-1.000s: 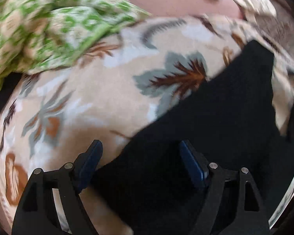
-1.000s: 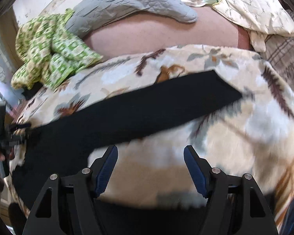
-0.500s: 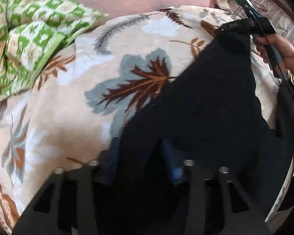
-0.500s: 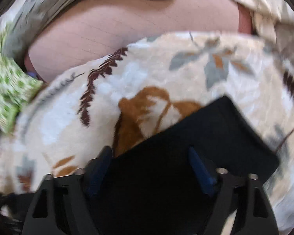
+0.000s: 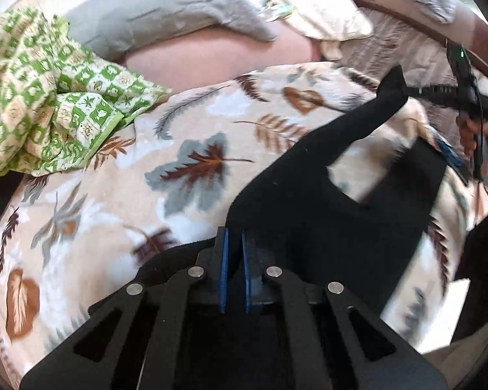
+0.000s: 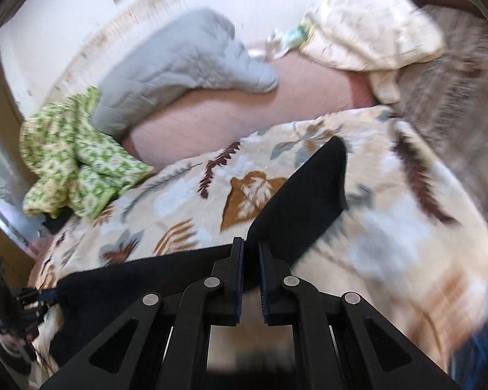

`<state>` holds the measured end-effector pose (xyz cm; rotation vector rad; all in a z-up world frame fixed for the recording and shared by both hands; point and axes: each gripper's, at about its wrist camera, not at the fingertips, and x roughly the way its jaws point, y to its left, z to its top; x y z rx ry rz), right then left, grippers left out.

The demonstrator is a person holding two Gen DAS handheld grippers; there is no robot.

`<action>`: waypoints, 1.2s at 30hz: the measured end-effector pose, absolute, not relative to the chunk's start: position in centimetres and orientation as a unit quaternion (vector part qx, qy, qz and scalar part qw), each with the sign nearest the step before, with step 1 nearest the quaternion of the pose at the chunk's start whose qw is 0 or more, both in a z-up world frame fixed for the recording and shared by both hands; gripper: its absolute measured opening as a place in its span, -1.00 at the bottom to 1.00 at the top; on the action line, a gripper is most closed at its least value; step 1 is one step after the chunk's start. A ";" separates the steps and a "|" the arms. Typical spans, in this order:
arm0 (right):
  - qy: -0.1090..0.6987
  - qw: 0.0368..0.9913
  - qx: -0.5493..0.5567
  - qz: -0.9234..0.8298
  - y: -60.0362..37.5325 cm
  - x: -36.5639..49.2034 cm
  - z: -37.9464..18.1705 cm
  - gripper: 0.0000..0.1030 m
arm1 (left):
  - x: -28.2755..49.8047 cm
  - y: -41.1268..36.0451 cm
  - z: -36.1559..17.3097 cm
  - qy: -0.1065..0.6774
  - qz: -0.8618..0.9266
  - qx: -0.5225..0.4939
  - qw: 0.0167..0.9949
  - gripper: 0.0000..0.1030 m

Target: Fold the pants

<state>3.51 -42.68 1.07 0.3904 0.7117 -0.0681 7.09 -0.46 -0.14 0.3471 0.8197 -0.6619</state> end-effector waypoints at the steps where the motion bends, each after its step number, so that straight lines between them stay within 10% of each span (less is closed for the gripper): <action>1: 0.350 0.916 0.192 -0.035 -42.7 1.5 0.7 -0.86 | 5.3 -0.1 -0.1 0.386 -0.319 0.162 0.850 -0.90; 12: 0.448 0.861 0.228 -0.073 -43.2 -7.9 -8.6 -0.84 | -1.7 2.1 -4.4 0.461 -0.306 0.086 0.828 -0.83; 17: 0.421 0.888 0.173 -0.064 -39.8 -8.9 -5.4 -0.31 | -3.7 4.9 -2.4 0.444 -0.283 0.040 0.849 0.37; 32: 0.356 0.885 -0.093 0.285 -12.4 -4.1 -5.7 0.05 | 2.3 9.9 -5.7 0.477 -0.164 -0.120 0.855 0.44; 34: 0.351 0.884 -0.136 0.276 -10.9 -3.8 -6.7 0.04 | 2.6 9.3 -6.1 0.481 -0.174 -0.121 0.851 0.18; 35: 0.352 0.883 -0.157 0.270 -10.3 -3.5 -7.1 -0.06 | 2.7 9.1 -6.3 0.483 -0.173 -0.116 0.851 0.01; 36: 0.359 0.878 -0.170 0.266 -9.9 -2.9 -7.7 -0.64 | 2.7 9.1 -6.2 0.482 -0.171 -0.112 0.852 -0.05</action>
